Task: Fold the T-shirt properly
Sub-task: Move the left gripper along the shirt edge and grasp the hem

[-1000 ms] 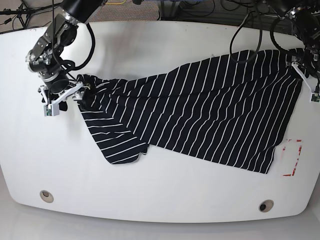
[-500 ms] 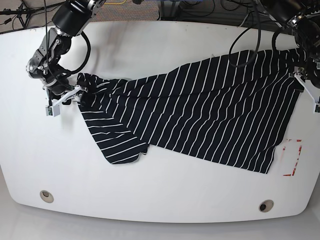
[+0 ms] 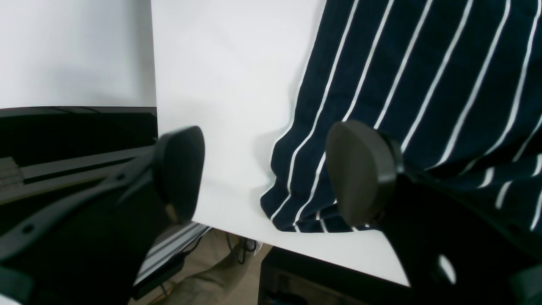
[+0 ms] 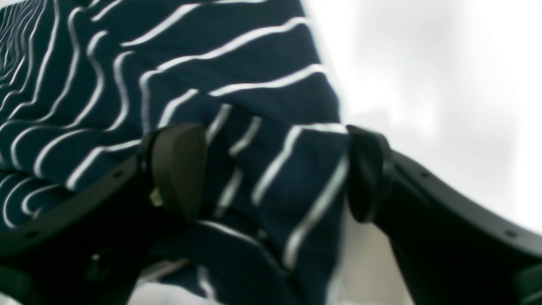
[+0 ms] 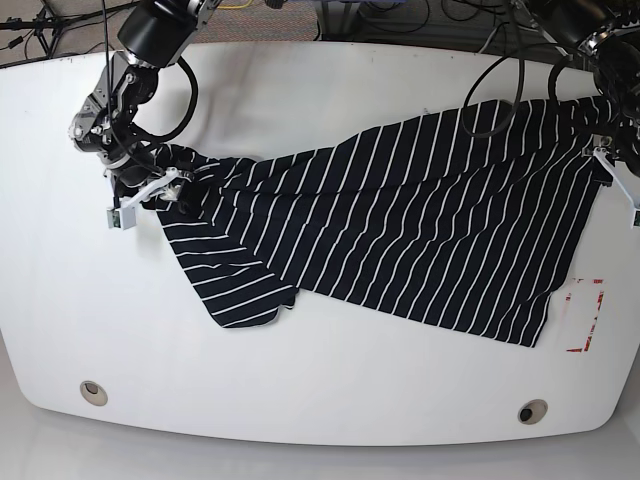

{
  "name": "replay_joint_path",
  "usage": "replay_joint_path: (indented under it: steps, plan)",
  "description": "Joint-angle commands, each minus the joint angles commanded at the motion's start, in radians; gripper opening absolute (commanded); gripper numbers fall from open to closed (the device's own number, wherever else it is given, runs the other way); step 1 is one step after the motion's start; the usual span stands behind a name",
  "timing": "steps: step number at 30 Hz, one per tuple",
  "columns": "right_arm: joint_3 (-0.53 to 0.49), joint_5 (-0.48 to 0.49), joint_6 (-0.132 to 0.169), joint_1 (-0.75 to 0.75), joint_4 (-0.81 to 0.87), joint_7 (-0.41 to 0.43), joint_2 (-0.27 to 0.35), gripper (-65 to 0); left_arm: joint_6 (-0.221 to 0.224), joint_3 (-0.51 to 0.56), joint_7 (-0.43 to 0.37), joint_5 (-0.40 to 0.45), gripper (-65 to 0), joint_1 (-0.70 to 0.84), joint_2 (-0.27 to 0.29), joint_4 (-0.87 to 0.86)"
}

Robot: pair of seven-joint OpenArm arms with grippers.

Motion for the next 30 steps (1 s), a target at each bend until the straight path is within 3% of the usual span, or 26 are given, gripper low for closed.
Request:
replay_joint_path:
  steps: [2, 4, 6, 9, 13, 18, 22, 30]
  plan:
    - [0.0, 0.0, 0.0, 0.0, 0.0, 0.0, 0.0, -31.2, 0.0, 0.0, 0.0, 0.0, -20.4, -0.012, 0.0, -0.002]
    - [-0.005, 0.0, 0.0, 0.002, 0.0, 0.0, 0.0, -44.4, 0.0, 0.0, -0.002, 0.0, -20.4, -0.029, 0.0, -0.006]
    - [-0.005, 0.0, 0.0, 0.005, 0.0, 0.0, 0.002, -53.4, 0.0, 0.015, -0.002, 0.0, -20.4, -0.043, 0.0, -0.023]
    - [-0.008, 0.0, 0.0, 0.006, 0.005, 0.0, 0.003, -61.8, 0.0, 0.063, -0.015, 0.0, -19.9, -0.083, -0.006, -0.078]
    - [-0.009, 0.003, 0.0, 0.006, 0.008, 0.0, 0.008, -61.0, 0.0, 0.103, -0.064, 0.002, -18.2, -0.146, -0.025, -0.169]
    - [-0.009, 0.002, 0.0, 0.006, 0.008, 0.0, 0.009, -61.0, 0.0, 0.123, -0.124, 0.002, -7.5, -0.27, -0.029, -0.33]
    - [-0.009, 0.002, 0.0, 0.006, 0.008, 0.0, 0.02, -61.0, 0.096, 0.183, -0.25, 0.002, -3.8, -0.351, -0.064, -0.494]
    - [-0.009, 0.002, 0.0, 0.003, 0.008, 0.0, 0.021, -61.0, 0.122, 0.272, -0.505, 0.002, -3.6, -0.491, -0.104, -0.841]
